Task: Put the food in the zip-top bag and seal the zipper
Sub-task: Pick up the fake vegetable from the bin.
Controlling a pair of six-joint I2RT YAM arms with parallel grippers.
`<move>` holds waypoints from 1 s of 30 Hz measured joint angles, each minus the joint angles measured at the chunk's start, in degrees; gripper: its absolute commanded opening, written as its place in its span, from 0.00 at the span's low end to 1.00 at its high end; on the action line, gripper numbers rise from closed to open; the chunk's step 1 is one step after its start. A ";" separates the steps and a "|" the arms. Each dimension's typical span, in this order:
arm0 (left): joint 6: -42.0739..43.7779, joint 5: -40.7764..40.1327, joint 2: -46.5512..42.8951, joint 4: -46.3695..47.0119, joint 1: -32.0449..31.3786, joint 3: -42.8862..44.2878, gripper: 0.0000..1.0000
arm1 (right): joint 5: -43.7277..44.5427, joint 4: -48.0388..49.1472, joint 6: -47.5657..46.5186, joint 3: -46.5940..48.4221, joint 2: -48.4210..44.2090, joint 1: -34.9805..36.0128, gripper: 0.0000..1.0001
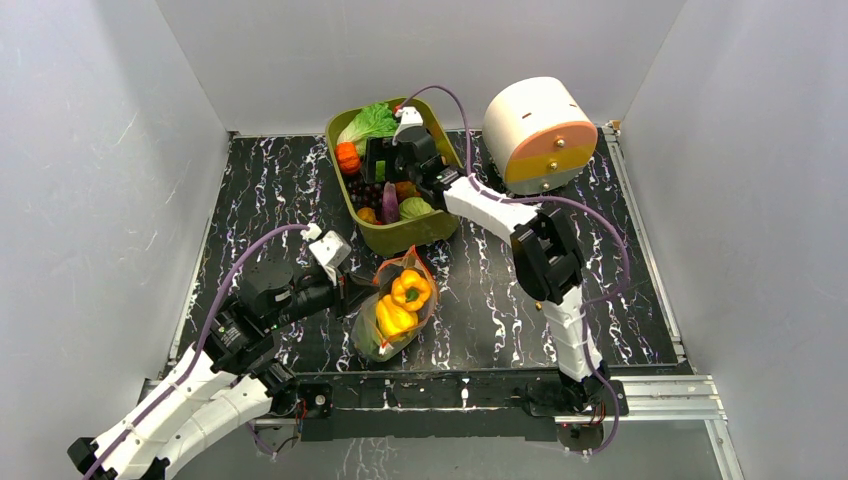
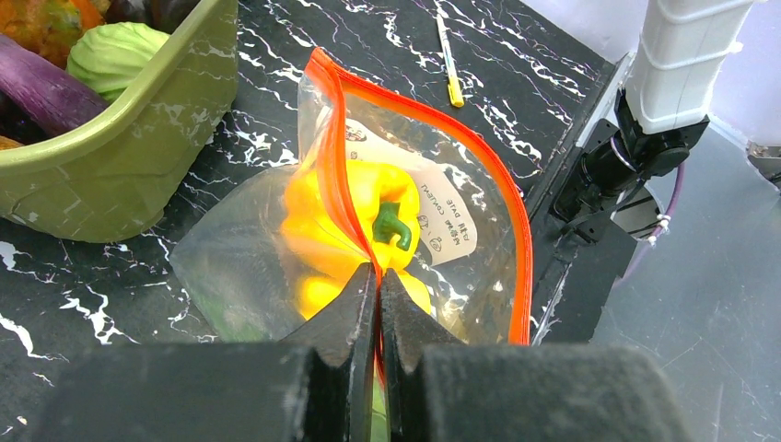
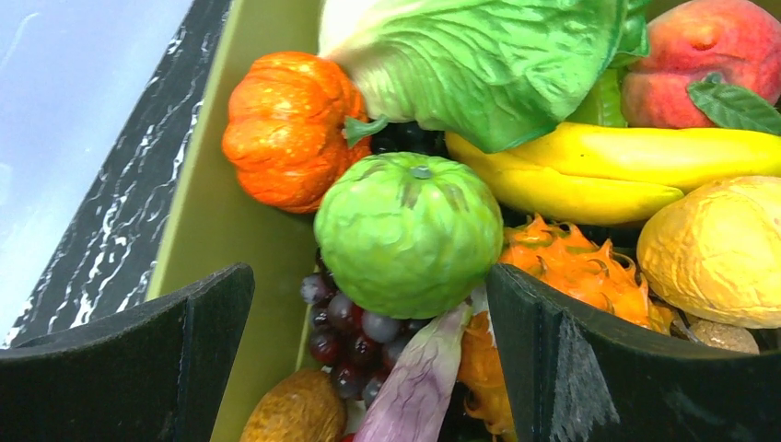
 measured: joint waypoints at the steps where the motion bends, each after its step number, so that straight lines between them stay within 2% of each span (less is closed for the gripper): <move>1: 0.02 0.00 0.00 0.00 0.00 0.00 0.00 | 0.42 -0.09 -0.02 0.37 0.66 -0.02 0.98; 8: 0.17 -0.28 0.02 -0.02 0.00 0.00 0.00 | 1.46 -0.68 -0.09 3.89 4.13 -1.01 0.97; 17: 0.22 -0.59 0.00 -0.22 0.00 0.00 0.00 | -4.42 -0.22 0.81 8.20 8.04 -2.75 0.84; 25: 0.28 -0.98 -0.22 -0.44 0.00 0.00 0.00 | -7.43 -0.44 1.25 9.55 8.87 -3.23 0.65; 30: 0.42 -1.22 -0.22 -0.44 0.00 0.00 0.00 | -9.09 -0.39 1.27 9.49 8.87 -3.65 0.58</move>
